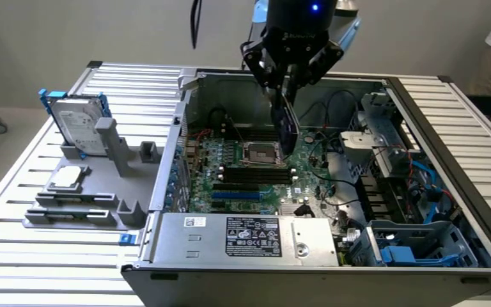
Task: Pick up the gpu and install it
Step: 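Insert the gpu into the slot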
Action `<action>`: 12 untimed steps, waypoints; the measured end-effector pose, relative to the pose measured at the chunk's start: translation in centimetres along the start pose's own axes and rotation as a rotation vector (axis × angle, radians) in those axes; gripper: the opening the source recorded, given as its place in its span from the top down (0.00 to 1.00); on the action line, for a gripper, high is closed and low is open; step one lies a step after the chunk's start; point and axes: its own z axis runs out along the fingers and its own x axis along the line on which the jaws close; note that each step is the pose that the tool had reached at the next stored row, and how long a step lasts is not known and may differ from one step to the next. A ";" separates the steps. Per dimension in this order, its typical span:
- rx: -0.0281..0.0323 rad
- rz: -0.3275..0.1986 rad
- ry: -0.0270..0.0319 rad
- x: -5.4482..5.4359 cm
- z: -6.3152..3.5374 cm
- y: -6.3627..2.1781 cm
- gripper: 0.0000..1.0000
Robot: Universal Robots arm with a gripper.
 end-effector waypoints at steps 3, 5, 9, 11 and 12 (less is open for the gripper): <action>0.0006 -0.055 -0.0001 0.0 0.13 -0.01 0.74; 0.0007 -0.091 0.0014 0.0 0.24 -0.01 0.74; 0.0007 -0.164 0.0045 0.0 0.52 -0.02 0.74; 0.0007 -0.201 0.0060 0.0 0.66 -0.03 0.74; 0.0007 -0.219 0.0068 0.0 0.73 -0.03 0.74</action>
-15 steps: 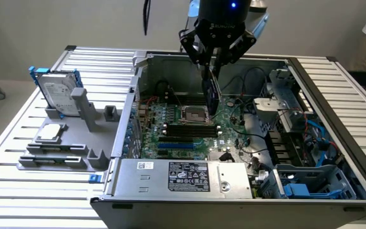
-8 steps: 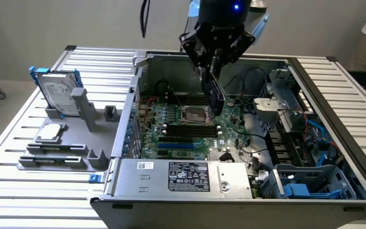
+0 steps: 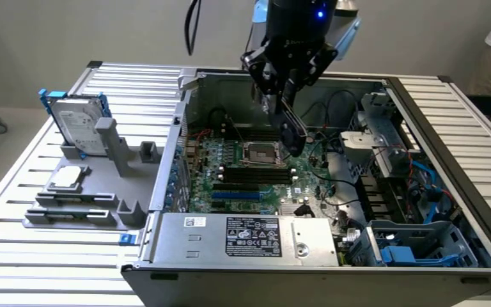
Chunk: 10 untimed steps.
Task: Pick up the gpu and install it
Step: 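Insert the gpu into the slot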
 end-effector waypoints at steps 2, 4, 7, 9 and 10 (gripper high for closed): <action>-0.0001 -0.036 0.0015 0.0 0.17 -0.01 0.74; 0.0000 -0.072 0.0030 0.0 0.33 -0.01 0.74; 0.0000 -0.126 0.0054 0.0 0.57 -0.03 0.74; -0.0001 -0.164 0.0070 0.0 0.75 -0.03 0.74; 0.0000 -0.182 0.0077 0.0 0.83 -0.04 0.74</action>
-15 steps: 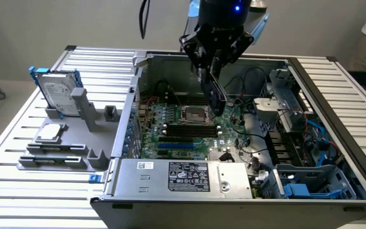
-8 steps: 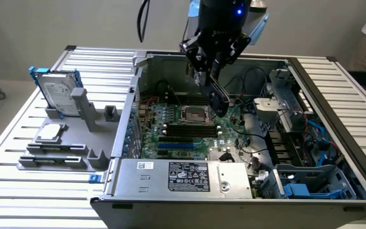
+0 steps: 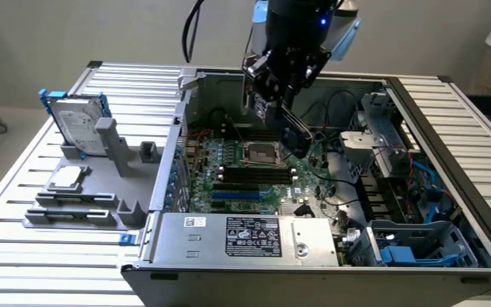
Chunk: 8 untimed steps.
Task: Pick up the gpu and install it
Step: 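Insert the gpu into the slot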
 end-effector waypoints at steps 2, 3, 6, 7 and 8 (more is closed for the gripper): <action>0.0000 -0.036 0.0015 0.0 0.16 -0.01 0.74; 0.0000 -0.054 0.0023 0.0 0.24 -0.01 0.74; -0.0001 -0.109 0.0046 0.0 0.49 -0.02 0.74; 0.0000 -0.127 0.0054 0.0 0.57 -0.02 0.74; -0.0001 -0.145 0.0061 0.0 0.65 -0.03 0.74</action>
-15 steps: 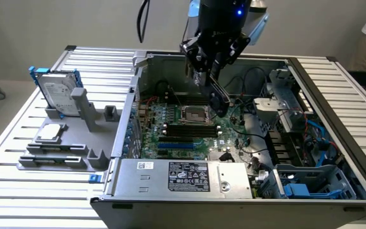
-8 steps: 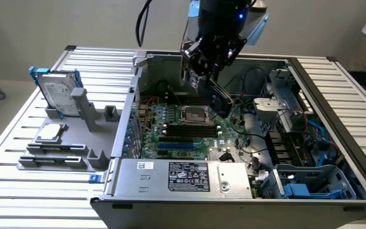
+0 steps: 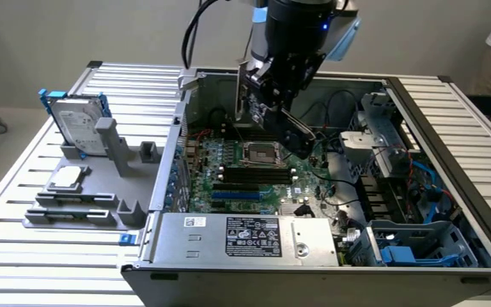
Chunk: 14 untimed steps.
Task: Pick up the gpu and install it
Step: 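Insert the gpu into the slot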
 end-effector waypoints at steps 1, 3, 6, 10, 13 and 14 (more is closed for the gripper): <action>0.0000 -0.019 0.0007 0.0 0.08 0.00 0.74; 0.0000 -0.054 0.0022 0.0 0.24 -0.01 0.74; 0.0000 -0.108 0.0046 0.0 0.48 -0.02 0.74; 0.0000 -0.181 0.0077 0.0 0.80 -0.03 0.74; -0.0001 -0.236 0.0100 0.0 1.05 -0.04 0.74; -0.0001 -0.253 0.0107 0.0 1.13 -0.05 0.74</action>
